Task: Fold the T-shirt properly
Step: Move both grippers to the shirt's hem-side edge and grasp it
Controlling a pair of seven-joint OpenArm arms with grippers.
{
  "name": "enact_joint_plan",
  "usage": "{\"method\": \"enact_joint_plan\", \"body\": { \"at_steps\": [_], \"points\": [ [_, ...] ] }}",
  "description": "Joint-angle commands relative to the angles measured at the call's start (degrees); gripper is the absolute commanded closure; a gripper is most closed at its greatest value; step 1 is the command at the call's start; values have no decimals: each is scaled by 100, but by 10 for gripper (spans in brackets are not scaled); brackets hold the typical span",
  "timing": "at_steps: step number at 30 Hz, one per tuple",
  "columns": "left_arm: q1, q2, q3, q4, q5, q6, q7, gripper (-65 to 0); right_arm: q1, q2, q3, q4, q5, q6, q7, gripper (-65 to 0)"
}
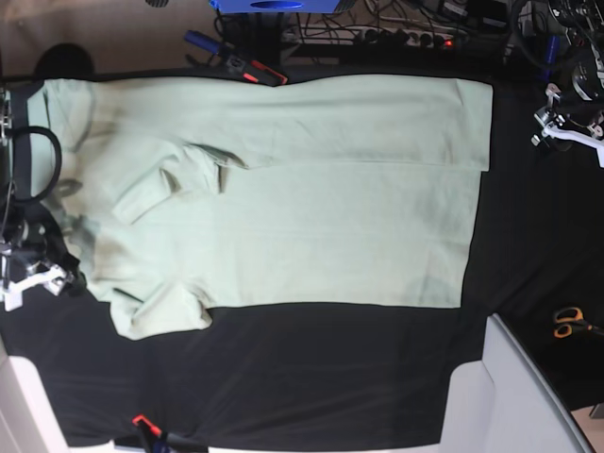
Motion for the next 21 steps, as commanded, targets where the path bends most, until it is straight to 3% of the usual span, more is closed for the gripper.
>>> {"method": "enact_joint_plan", "body": {
  "at_steps": [1, 4, 11, 14, 17, 21],
  "points": [
    [6, -102, -55, 85, -48, 0, -104, -262, 185, 99, 9, 70, 63, 61, 93, -461],
    [6, -102, -46, 85, -48, 0, -104, -262, 194, 64, 9, 70, -95, 61, 93, -461],
    [15, -102, -46, 85, -48, 0, -104, -262, 308, -340, 70, 61, -1502, 53, 85, -461],
    [24, -102, -55, 85, -48, 0, -104, -262, 308, -376, 70, 61, -1519, 0, 85, -461],
    [103, -111, -55, 85, -48, -9, -104, -262, 308, -376, 70, 61, -1528, -264, 93, -461],
    [138, -120, -64, 85, -48, -9, -104, -262, 308, -349, 61, 61, -1528, -299, 102, -461]
  ]
}}
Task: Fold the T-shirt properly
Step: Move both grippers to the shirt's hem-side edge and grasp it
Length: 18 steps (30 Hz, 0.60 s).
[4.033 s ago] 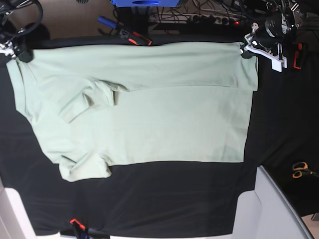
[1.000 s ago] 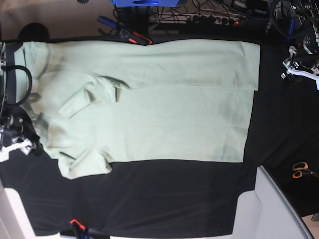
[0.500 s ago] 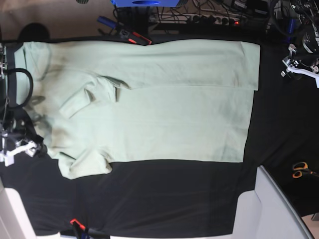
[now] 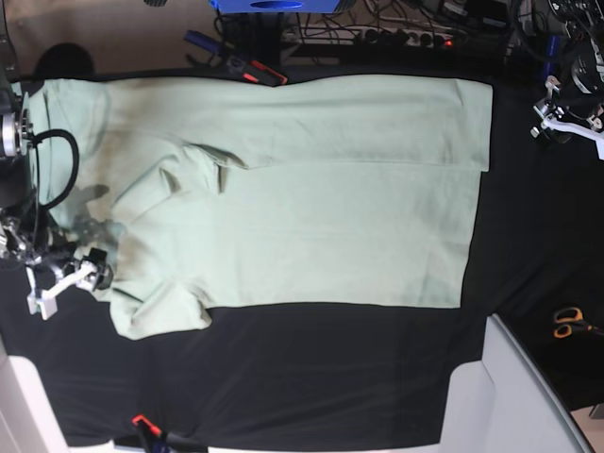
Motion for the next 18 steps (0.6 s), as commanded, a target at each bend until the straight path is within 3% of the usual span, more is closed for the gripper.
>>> {"method": "enact_joint_plan", "body": {
  "at_steps": [1, 4, 18],
  "points": [
    [2, -118, -64, 85, -28, -9, -104, -262, 173, 88, 15, 65, 37, 9, 63, -461],
    [2, -118, -64, 85, -28, -18, -104, -262, 173, 97, -20, 65, 37, 9, 63, -448],
    [-279, -126, -28, 68, -28, 0, -104, -272, 173, 53, -29, 92, 28, 53, 63, -106]
  ]
}}
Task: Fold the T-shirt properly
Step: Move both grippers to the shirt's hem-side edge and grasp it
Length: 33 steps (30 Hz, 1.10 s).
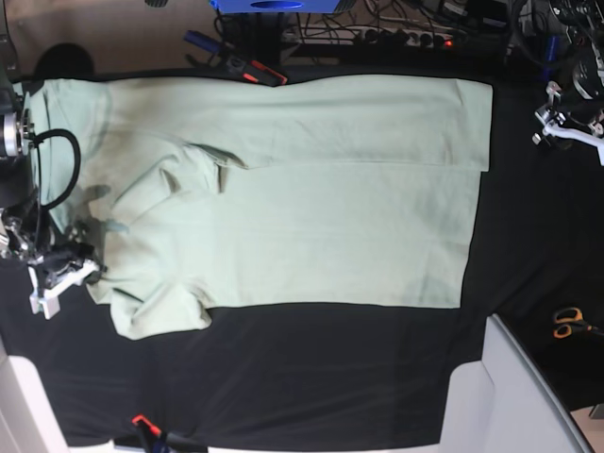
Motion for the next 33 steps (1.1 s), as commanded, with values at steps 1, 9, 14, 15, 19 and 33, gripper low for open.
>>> {"method": "enact_joint_plan", "body": {
  "at_steps": [1, 9, 14, 15, 19, 33],
  "points": [
    [-135, -124, -28, 63, -72, -22, -122, -274, 175, 81, 0, 90, 48, 68, 102, -89],
    [-1427, -449, 446, -543, -10, -4, -113, -391, 140, 72, 61, 90, 83, 33, 102, 0],
    [-2799, -590, 1422, -1845, 781, -4, -113, -427, 140, 72, 61, 90, 83, 33, 93, 0],
    [-3071, -572, 1519, -2143, 983, -4, -113, -427, 140, 72, 61, 90, 83, 33, 93, 0],
    [-4258, -353, 1721, -3471, 1783, -4, -148, -425, 140, 72, 61, 90, 74, 33, 85, 0],
    [-6790, 34, 1765, -7348, 3919, -31, -1590, -427, 140, 72, 53, 90, 65, 33, 76, 0]
  ]
}}
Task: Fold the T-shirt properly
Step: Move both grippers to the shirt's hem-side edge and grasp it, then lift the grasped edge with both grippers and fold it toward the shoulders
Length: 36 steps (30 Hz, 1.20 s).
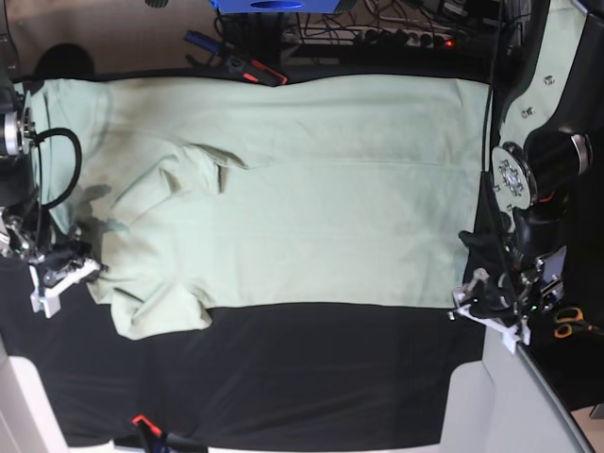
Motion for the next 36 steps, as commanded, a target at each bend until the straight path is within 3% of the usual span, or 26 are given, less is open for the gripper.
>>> {"method": "enact_joint_plan", "body": {
  "at_steps": [1, 5, 23, 25, 28, 31, 34, 36],
  "points": [
    [-222, -5, -3, -86, 60, -7, -211, -427, 168, 85, 15, 81, 59, 40, 74, 0],
    [-231, 39, -3, -393, 183, -7, -528, -427, 160, 94, 15, 81, 59, 40, 74, 0],
    [94, 206, -47, -385, 183, -7, -563, -413, 54, 129, 15, 90, 68, 57, 74, 0],
    [94, 232, -30, -385, 183, -15, -563, -371, 54, 129, 15, 90, 68, 57, 74, 0],
    [86, 294, -47, -385, 183, -15, -563, -200, 54, 129, 15, 90, 68, 57, 74, 0],
    [86, 285, -47, -376, 183, -15, -563, -72, 54, 129, 15, 90, 68, 57, 74, 0],
    [86, 276, -12, -376, 209, -15, -563, 0, 54, 129, 15, 90, 68, 57, 74, 0],
    [86, 276, -3, -376, 218, -15, -563, 0, 54, 129, 15, 90, 68, 57, 74, 0]
  ]
}}
